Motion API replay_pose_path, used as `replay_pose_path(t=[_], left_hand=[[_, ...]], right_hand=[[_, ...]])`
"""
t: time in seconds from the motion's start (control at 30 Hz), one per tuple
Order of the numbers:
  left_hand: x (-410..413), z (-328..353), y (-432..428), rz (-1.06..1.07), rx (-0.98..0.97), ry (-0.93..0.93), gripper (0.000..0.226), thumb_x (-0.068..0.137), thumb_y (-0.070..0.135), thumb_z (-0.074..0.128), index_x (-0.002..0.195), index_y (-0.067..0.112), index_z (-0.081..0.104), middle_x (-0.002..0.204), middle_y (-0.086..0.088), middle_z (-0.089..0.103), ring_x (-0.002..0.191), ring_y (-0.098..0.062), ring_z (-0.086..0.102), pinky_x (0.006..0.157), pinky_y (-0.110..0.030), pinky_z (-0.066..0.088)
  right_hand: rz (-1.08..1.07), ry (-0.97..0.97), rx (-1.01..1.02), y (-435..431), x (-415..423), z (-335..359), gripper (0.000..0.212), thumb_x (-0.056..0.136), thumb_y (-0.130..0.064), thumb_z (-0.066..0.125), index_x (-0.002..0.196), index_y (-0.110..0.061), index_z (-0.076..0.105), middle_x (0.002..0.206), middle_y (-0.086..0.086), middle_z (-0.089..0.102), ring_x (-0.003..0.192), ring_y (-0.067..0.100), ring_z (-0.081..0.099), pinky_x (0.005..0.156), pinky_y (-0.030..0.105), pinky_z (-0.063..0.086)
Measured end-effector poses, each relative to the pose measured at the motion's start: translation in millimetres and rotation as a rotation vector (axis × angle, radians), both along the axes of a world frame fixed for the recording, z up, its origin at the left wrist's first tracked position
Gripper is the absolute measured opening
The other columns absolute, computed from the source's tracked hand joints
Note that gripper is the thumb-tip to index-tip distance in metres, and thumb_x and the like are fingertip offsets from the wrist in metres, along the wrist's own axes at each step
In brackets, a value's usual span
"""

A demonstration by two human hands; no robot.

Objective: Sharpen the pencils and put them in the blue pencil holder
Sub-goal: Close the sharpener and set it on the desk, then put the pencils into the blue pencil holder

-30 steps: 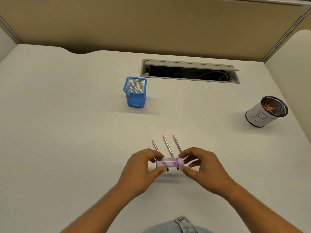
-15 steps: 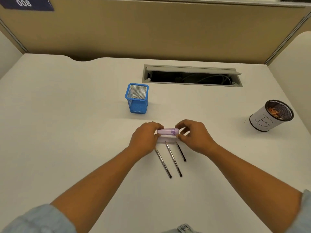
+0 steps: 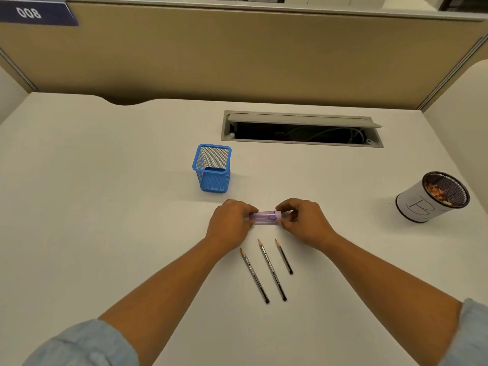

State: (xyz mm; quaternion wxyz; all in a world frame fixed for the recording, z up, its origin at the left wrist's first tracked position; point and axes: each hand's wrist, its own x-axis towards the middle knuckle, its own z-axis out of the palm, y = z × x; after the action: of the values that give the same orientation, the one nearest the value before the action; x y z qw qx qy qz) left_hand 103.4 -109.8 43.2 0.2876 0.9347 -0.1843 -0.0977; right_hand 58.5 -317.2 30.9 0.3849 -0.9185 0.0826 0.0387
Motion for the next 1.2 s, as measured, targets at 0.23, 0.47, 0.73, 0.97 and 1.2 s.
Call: replay_pose_path(t=[0.23, 0.47, 0.73, 0.97, 1.2], left_hand=[[-1.8, -3.6, 5.6, -0.021, -0.001, 0.041, 0.067, 0.083, 0.031, 0.077, 0.142, 0.026, 0.046, 0.137, 0.0, 0.058, 0.126, -0.021, 0.049, 0.107, -0.037, 0.04], [-27.9, -2.9, 28.7, 0.143, -0.104, 0.021, 0.054, 0.084, 0.03, 0.076, 0.133, 0.022, 0.054, 0.13, 0.001, 0.059, 0.12, -0.02, 0.053, 0.1, -0.035, 0.044], [-105.4, -13.4, 35.9, 0.382, -0.083, 0.151, 0.032, 0.085, 0.043, 0.069, 0.081, 0.023, 0.045, 0.06, 0.006, 0.054, 0.054, -0.012, 0.052, 0.05, -0.029, 0.041], [-103.6, -9.2, 22.1, 0.434, -0.03, 0.236, 0.045, 0.08, 0.055, 0.07, 0.073, 0.017, 0.049, 0.073, 0.0, 0.06, 0.068, -0.022, 0.058, 0.05, -0.027, 0.034], [-93.0, -3.0, 17.2, 0.472, -0.062, 0.344, 0.031, 0.072, 0.026, 0.069, 0.064, -0.002, 0.061, 0.061, -0.011, 0.069, 0.058, -0.029, 0.069, 0.054, -0.034, 0.059]], right_hand=[[0.016, 0.027, 0.029, -5.7, -3.5, 1.6, 0.036, 0.077, -0.009, 0.074, 0.109, -0.025, 0.068, 0.095, -0.015, 0.069, 0.066, -0.007, 0.064, 0.065, 0.001, 0.044], [-0.205, 0.04, 0.076, -22.9, -38.0, 0.8, 0.029, 0.078, -0.005, 0.074, 0.1, -0.023, 0.069, 0.087, -0.007, 0.07, 0.062, 0.005, 0.061, 0.071, 0.012, 0.047], [-0.305, 0.101, 0.031, 9.9, -73.0, -3.0, 0.005, 0.08, -0.019, 0.071, 0.079, -0.024, 0.069, 0.069, -0.007, 0.071, 0.066, 0.013, 0.069, 0.073, 0.032, 0.059], [-0.245, 0.106, -0.022, 35.3, -79.8, 6.5, 0.016, 0.074, -0.027, 0.079, 0.081, -0.028, 0.064, 0.069, -0.01, 0.069, 0.057, 0.004, 0.066, 0.06, 0.021, 0.053], [-0.196, 0.167, -0.126, 43.2, -79.3, 18.0, 0.023, 0.075, -0.021, 0.067, 0.097, -0.027, 0.066, 0.076, -0.011, 0.069, 0.077, 0.016, 0.067, 0.071, 0.033, 0.056]])
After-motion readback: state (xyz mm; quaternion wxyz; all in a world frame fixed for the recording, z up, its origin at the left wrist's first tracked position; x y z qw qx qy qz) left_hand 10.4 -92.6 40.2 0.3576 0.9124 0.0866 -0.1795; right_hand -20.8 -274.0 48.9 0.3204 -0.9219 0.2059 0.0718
